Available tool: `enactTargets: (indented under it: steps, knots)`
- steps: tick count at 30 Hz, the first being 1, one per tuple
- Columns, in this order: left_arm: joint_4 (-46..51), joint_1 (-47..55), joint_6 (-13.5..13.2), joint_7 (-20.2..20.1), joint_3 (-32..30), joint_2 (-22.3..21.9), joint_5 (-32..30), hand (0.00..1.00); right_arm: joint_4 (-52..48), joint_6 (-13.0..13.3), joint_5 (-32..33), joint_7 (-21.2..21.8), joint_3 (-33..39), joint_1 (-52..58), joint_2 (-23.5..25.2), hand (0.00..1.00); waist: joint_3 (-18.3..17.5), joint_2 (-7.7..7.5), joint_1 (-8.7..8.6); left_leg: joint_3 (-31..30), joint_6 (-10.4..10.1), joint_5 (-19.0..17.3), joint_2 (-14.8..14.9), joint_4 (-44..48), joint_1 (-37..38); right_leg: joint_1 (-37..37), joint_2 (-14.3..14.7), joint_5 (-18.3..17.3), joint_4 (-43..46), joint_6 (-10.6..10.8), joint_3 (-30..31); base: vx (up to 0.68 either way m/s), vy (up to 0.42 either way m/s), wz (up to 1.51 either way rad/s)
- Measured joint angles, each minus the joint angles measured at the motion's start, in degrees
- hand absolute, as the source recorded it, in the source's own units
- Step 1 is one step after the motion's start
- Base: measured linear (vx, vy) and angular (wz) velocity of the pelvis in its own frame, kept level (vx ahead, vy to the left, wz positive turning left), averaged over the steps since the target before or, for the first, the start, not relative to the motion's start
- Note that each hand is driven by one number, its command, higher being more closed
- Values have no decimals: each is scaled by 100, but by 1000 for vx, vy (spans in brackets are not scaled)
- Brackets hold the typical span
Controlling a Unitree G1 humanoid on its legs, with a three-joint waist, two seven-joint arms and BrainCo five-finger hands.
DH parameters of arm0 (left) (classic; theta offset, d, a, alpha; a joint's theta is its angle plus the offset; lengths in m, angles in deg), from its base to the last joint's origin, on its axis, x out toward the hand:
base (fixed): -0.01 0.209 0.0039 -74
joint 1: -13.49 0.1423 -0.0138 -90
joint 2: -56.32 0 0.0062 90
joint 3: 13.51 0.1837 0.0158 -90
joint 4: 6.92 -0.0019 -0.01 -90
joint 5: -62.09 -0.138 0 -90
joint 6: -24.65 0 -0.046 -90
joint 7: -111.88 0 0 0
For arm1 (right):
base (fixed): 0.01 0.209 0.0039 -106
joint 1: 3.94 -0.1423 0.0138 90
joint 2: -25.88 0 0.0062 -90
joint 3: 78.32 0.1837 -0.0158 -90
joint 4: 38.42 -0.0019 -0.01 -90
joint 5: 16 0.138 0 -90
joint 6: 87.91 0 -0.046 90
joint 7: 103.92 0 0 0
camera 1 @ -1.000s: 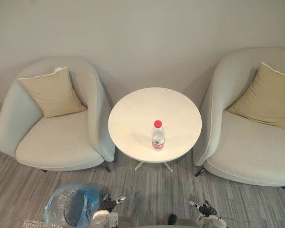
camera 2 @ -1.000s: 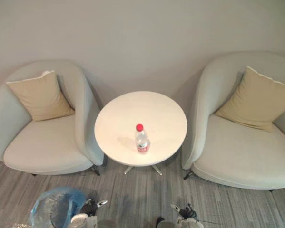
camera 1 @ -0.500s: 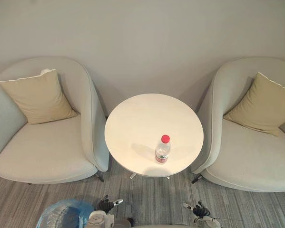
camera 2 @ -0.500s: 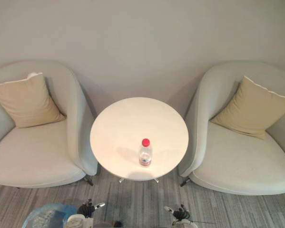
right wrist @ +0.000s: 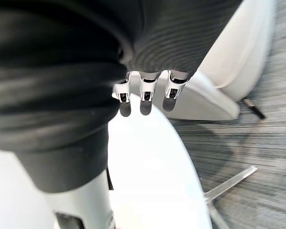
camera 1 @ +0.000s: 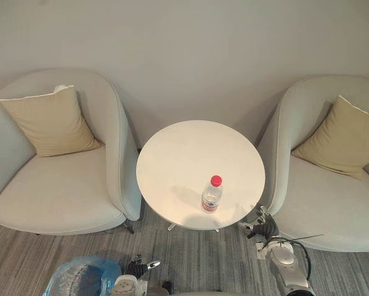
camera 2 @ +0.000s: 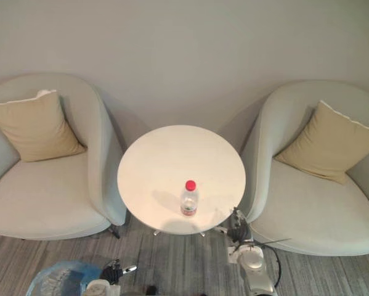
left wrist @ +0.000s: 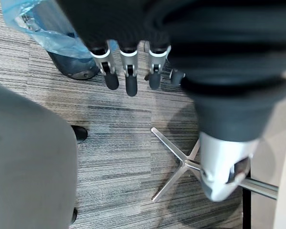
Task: Gather rubbish on tea table into small bin, then transfer packed bag to large trash can.
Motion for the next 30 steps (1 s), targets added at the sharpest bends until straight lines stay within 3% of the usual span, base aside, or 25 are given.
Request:
enactTargets:
  steps: [14, 30]
  knots:
    - [124, 18, -13, 1, -2, -23, -2, 0, -550, 131, -231, 187, -645, -233, -196, 0, 142, 84, 29, -376, 36, 53, -75, 26, -138, 93, -43, 22, -104, -3, -314, -9, -3, 14]
    - [396, -60, -126, -8, 30, -46, 7, 0, -533, 140, -185, -100, -772, -758, -114, 0, 602, 196, 90, -800, 27, 155, -136, 85, -569, -22, -46, 85, -194, -7, -708, 0, -1, 14]
